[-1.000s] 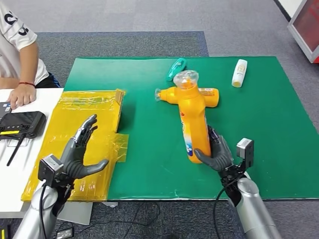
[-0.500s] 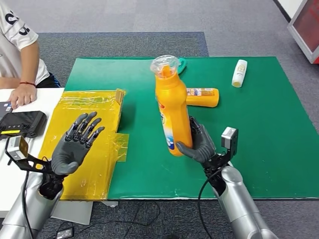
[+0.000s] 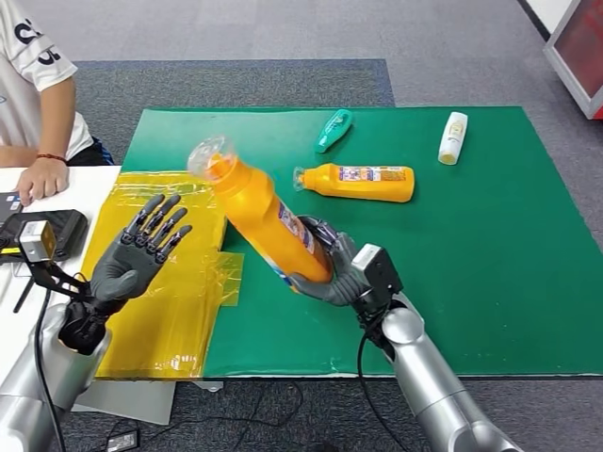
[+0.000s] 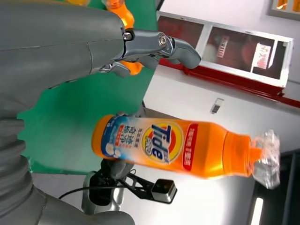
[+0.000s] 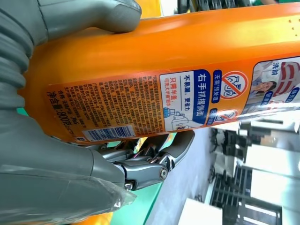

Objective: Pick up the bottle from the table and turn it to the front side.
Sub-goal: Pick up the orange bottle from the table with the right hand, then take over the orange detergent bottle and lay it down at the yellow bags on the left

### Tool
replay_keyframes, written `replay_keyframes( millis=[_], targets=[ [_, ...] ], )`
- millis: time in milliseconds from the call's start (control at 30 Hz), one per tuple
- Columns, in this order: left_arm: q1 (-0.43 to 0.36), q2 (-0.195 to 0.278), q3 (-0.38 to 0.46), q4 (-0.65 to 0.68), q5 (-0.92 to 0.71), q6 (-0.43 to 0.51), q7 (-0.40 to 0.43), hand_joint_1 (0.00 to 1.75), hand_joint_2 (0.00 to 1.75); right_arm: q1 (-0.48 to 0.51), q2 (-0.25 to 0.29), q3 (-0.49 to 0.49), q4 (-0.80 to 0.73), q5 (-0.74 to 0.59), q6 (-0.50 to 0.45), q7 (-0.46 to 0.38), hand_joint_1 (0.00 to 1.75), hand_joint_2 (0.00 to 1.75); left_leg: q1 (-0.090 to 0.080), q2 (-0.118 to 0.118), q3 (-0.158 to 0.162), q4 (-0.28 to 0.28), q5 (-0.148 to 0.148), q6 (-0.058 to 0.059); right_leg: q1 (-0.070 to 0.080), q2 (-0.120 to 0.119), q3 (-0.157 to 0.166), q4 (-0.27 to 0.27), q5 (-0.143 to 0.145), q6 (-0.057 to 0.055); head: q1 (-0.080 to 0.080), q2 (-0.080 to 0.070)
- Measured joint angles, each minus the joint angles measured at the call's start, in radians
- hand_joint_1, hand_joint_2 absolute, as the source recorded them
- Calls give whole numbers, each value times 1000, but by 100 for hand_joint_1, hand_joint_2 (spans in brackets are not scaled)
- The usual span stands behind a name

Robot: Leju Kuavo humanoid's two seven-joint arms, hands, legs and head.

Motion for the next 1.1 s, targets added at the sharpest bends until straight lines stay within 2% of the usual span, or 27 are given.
replay_keyframes(
  millis=[233, 400, 700, 1100],
  targets=[
    [-30, 21, -6, 32, -41, 84, 11, 0, 175, -1, 12, 18, 19, 43, -36, -13, 175, 175, 0, 0, 0, 0, 0, 0, 0, 0, 0, 0, 0, 0, 0, 0],
    [-67, 35, -10, 52, -122, 162, -13, 0, 175, -4, 16, 18, 29, 56, -45, -22, 175, 175, 0, 0, 0, 0, 0, 0, 0, 0, 0, 0, 0, 0, 0, 0],
    [-114, 35, -29, 75, -170, 191, -26, 0, 175, -16, 22, 18, 46, 66, -44, -32, 175, 175, 0, 0, 0, 0, 0, 0, 0, 0, 0, 0, 0, 0, 0, 0],
    [-207, -31, -95, 105, -187, 204, -19, 0, 175, -49, 52, 18, 93, 74, -43, -35, 175, 175, 0, 0, 0, 0, 0, 0, 0, 0, 0, 0, 1, 0, 0, 0]
  ],
)
